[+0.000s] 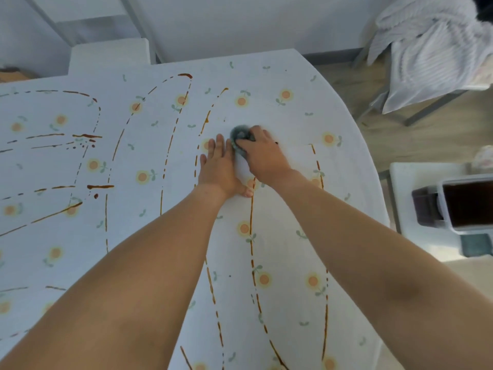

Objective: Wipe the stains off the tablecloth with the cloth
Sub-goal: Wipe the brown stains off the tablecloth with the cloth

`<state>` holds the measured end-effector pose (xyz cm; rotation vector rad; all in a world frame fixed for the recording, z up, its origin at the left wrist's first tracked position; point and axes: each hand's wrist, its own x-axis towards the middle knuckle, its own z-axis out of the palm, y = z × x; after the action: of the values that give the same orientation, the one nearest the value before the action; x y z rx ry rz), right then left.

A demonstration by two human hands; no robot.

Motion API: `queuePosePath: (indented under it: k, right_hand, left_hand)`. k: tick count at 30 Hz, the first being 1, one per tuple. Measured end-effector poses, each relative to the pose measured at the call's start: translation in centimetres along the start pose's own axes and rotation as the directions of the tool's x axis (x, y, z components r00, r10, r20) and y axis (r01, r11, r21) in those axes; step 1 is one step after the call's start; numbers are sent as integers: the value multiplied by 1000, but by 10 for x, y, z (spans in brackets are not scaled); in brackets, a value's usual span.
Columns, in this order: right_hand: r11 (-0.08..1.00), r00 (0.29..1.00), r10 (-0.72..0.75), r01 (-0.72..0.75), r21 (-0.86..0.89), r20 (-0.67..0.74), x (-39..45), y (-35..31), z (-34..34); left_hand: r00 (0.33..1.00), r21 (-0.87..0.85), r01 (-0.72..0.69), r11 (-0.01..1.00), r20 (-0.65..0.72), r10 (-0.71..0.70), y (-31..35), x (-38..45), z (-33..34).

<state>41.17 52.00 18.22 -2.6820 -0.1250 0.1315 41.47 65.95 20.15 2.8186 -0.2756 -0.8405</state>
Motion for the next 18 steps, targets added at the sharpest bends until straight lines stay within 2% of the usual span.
queuePosePath:
  k: [2, 3, 4, 5, 7, 8, 9, 10, 12, 14, 16, 17, 18]
  right_hand:
    - [994, 995, -92, 94, -60, 36, -7, 24, -9]
    - [995, 998, -54, 55, -84, 14, -13, 43, -16]
    - [995, 998, 48, -52, -81, -46, -21, 61, -24]
    - [976, 968, 206, -214, -41, -144, -31, 78, -31]
    - [843, 794, 533, -527, 106, -291, -51, 96, -42]
    - [773, 713, 629, -617, 147, -310, -55, 92, -41]
    - [740, 678, 665, -653, 157, -313, -58, 82, -39]
    - [751, 692, 656, -639, 168, -300, -59, 69, -36]
    - [843, 813, 538, -517, 146, -224, -51, 36, -25]
    - [961, 960, 272, -267, 67, -72, -44, 3, -13]
    - [1000, 997, 2, 0, -18, 83, -44, -14, -5]
    - [997, 990, -70, 75, -37, 123, -48, -8, -7]
    - [995, 991, -81, 88, -57, 105, -54, 6, -10]
  left_hand:
    - [1000, 0, -3, 1000, 1, 3, 1, -1, 1]
    - [1000, 2, -3, 1000, -2, 3, 0, -1, 1]
    - [1000, 0, -1, 1000, -4, 1, 0, -1, 2]
    - [1000, -2, 1, 1000, -7, -1, -1, -1, 2]
    - [1000, 7, 1, 1000, -5, -1, 0, -3, 1]
    - [1000, 16, 1, 1000, 3, -1, -1, -3, -1]
    - [1000, 30, 2, 1000, 8, -2, 0, -7, 0]
    - [1000, 47, 5, 999, -4, -5, 1, -12, 2]
    - [999, 86, -9, 996, -47, 13, 3, -24, 10]
    - [997, 95, -22, 995, -75, 30, 3, -41, 22]
    - [999, 86, -10, 996, -53, 15, 2, -58, 33]
    - [1000, 93, -12, 996, -23, 14, 2, -66, 36]
    - [1000, 101, -21, 995, 0, 21, 2, -70, 39]
